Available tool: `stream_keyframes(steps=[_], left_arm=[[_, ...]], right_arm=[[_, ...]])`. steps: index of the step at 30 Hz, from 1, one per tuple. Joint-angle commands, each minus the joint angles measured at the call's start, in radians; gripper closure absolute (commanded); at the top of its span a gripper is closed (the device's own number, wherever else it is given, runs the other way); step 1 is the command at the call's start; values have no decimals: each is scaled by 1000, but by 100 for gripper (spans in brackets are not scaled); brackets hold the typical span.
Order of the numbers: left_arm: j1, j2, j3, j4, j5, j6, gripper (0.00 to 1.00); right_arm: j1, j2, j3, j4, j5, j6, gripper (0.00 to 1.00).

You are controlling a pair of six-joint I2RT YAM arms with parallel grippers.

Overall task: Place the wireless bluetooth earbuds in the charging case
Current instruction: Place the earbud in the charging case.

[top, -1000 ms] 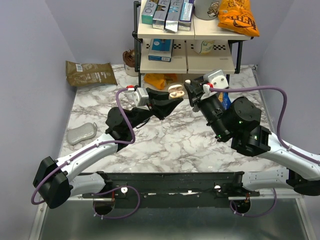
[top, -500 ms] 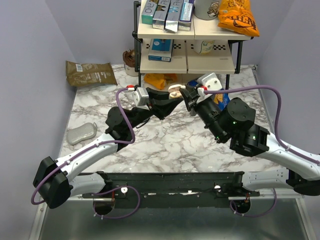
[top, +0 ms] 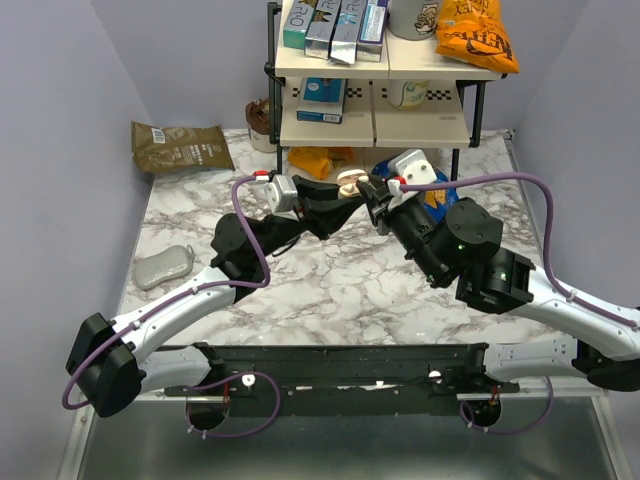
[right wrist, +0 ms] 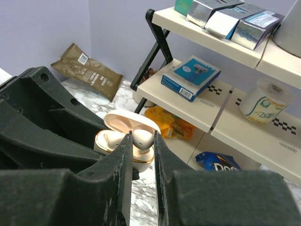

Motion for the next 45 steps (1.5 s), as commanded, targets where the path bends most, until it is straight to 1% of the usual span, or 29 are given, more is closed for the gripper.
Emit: stream_keyframes(steps=[1, 10, 18, 20, 21, 23, 24, 27, 34, 45], left_arm=[[-6, -25, -2, 58, 15, 15, 100], [-6, -35, -14, 70, 17, 22, 100], [-5, -38, -14, 76, 9, 27, 100], [-6, -36, -15, 76, 9, 28, 100], [-5, -35, -15, 78, 6, 28, 100], [-5, -33, -17, 78, 6, 28, 100], [-6, -33, -15, 78, 4, 30, 100], [-6, -32, -18, 81, 1, 32, 100], [-5, -30, -25, 88, -3, 32, 100], [-5, -33, -38, 96, -9, 32, 100]], right_arm=[[7, 6, -10, -19, 24, -1, 99], [7, 9, -22, -17, 35, -10, 99], [6, 7, -19, -53, 6, 16, 99], [7, 10, -11, -69, -5, 21, 93], [6, 12, -2, -77, -17, 30, 86], [7, 15, 9, -92, -22, 39, 79], [7, 16, 15, -96, -25, 45, 74], [7, 19, 33, -105, -28, 53, 66], [7, 30, 64, -125, -22, 67, 55], [7, 12, 145, -125, 34, 104, 43]])
